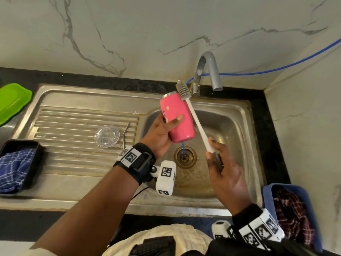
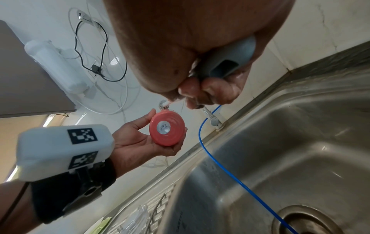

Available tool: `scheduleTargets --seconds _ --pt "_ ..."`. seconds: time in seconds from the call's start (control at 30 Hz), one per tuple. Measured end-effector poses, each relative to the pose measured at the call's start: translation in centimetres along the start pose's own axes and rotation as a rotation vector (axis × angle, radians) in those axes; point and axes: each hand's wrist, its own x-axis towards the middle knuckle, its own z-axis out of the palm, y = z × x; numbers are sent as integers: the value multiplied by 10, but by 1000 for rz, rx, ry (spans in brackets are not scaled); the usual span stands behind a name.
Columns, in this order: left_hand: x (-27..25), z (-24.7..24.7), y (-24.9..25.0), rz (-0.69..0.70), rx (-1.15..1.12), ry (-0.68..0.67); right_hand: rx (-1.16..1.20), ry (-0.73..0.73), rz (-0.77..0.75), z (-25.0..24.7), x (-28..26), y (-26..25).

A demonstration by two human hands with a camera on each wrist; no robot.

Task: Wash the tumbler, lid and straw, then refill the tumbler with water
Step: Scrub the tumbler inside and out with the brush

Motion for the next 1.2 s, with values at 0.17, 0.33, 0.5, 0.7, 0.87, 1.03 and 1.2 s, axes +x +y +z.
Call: scheduleTargets --seconds 0.17,0.33,0.5,0.7,0.87,1.03,1.2 --pt "7 -10 14 22 -50 76 5 -53 -14 0 -16 0" --pt "0 -6 6 4 -25 30 15 -26 -10 1 -14 -1" --pt "0 4 2 -5 -38 15 25 -14 6 -3 -3 4" --pt "4 -8 15 8 -75 77 8 -32 -23 -1 -22 5" --pt "-5 5 0 -22 -46 16 7 12 7 -2 -6 6" --pt "3 -1 13 6 -83 86 2 -31 -5 -1 -13 5" --pt "-1 -1 12 41 -20 149 -3 -61 8 3 -19 3"
